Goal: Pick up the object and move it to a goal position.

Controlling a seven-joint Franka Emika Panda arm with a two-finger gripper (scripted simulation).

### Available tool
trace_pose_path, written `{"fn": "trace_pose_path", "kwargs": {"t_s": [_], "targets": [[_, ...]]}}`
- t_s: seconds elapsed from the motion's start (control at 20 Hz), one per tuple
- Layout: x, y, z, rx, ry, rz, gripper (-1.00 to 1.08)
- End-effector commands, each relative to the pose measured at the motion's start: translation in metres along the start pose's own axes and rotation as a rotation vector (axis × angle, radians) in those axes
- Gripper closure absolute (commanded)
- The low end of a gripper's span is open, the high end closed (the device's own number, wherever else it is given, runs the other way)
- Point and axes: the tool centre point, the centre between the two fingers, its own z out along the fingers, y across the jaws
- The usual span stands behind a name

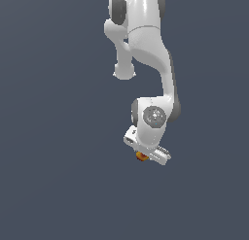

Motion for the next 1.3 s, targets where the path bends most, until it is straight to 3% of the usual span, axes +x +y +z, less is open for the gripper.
{"fn": "trace_pose_path", "kwargs": {"t_s": [0.0,0.55,1.25], "targets": [[0.0,0.0,0.0,0.0,0.0,0.0,1.08],[0.012,0.018,-0.038,0.0,0.0,0.0,1.08],[0.058,0.083,-0.177,0.001,0.0,0.001,1.08]]}}
